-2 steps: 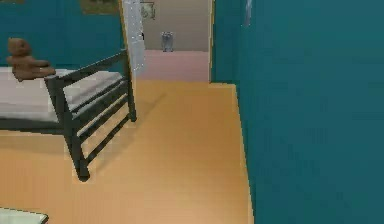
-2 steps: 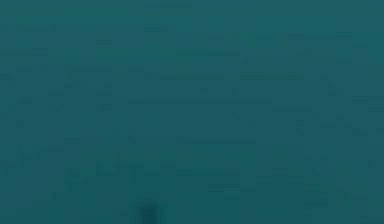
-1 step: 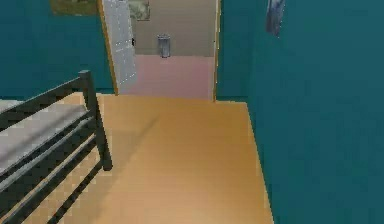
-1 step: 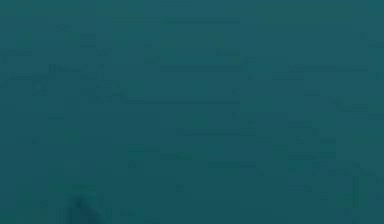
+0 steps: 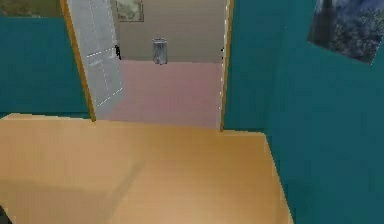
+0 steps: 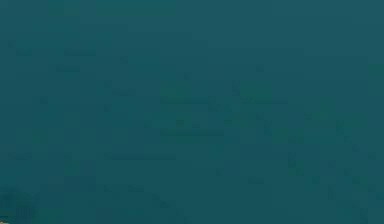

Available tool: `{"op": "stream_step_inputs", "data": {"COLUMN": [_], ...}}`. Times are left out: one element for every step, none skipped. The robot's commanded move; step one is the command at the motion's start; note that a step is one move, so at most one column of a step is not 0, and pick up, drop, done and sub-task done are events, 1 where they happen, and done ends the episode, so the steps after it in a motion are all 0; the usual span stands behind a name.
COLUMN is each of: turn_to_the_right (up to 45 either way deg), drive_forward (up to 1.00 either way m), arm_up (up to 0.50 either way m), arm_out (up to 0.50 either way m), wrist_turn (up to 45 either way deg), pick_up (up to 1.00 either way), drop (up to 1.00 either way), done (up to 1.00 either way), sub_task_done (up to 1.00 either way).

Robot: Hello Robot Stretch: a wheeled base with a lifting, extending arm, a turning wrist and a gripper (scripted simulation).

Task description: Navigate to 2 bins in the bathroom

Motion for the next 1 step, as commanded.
{"op": "stream_step_inputs", "data": {"turn_to_the_right": [0.0], "drive_forward": [1.00], "arm_up": [0.00], "arm_out": [0.00], "wrist_turn": [0.0], "pick_up": [0.00], "drop": [0.00], "done": [0.00], "sub_task_done": [0.00]}}
